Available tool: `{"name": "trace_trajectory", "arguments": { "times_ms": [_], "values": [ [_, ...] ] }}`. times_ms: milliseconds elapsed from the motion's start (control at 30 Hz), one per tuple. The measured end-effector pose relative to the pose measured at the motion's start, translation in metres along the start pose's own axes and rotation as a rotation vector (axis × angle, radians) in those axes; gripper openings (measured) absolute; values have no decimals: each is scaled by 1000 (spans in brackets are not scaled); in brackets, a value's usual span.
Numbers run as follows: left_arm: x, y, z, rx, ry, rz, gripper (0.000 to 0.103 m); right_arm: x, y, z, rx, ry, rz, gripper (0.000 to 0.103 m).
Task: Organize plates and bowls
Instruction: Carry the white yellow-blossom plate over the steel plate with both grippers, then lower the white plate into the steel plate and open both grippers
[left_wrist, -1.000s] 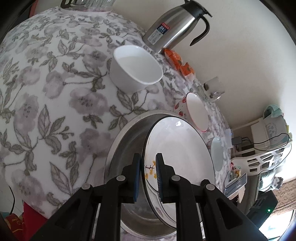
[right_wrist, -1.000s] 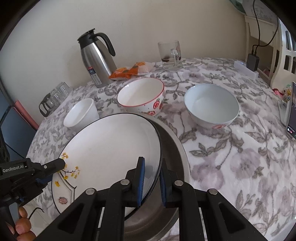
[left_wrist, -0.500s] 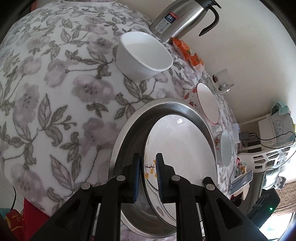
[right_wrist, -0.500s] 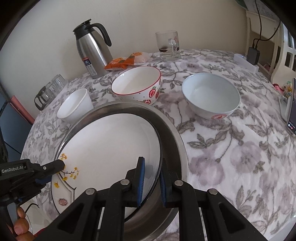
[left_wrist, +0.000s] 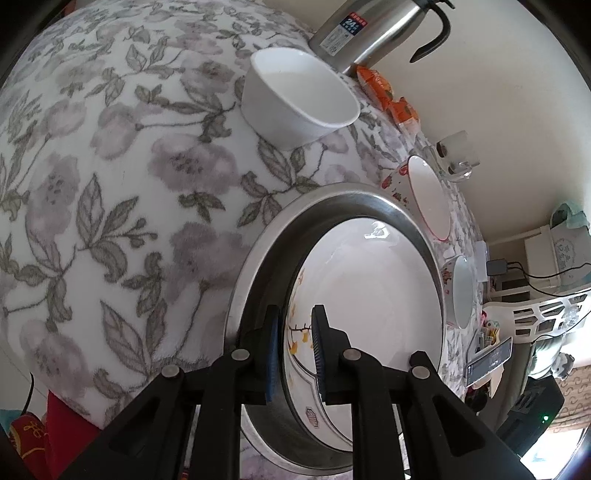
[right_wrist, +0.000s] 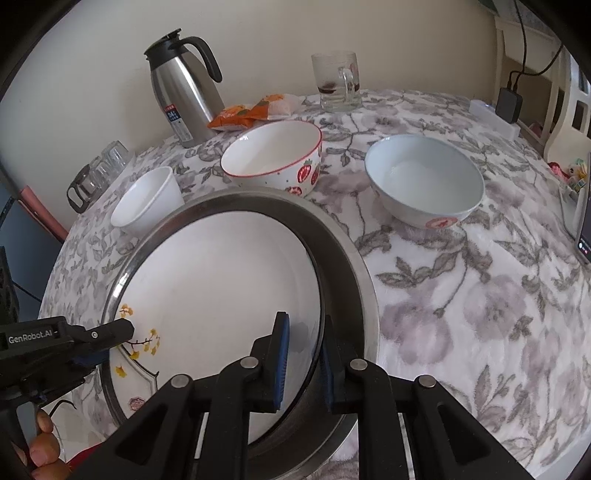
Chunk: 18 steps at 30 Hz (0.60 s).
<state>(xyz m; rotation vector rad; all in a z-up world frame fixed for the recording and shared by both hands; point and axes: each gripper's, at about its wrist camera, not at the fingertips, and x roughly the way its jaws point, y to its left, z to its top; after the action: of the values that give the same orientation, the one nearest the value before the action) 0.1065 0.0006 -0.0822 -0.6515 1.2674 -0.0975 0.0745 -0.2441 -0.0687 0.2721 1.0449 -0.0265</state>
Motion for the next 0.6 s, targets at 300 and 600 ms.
{"name": "trace_trajectory", "arguments": {
  "times_ms": [300, 600],
  "values": [
    [2, 0, 0, 1, 1, 9, 16, 4, 1, -2, 1, 14, -2, 18],
    [2, 1, 0, -2, 5, 5, 16, 5, 1, -2, -5, 18, -10, 19]
  ]
}}
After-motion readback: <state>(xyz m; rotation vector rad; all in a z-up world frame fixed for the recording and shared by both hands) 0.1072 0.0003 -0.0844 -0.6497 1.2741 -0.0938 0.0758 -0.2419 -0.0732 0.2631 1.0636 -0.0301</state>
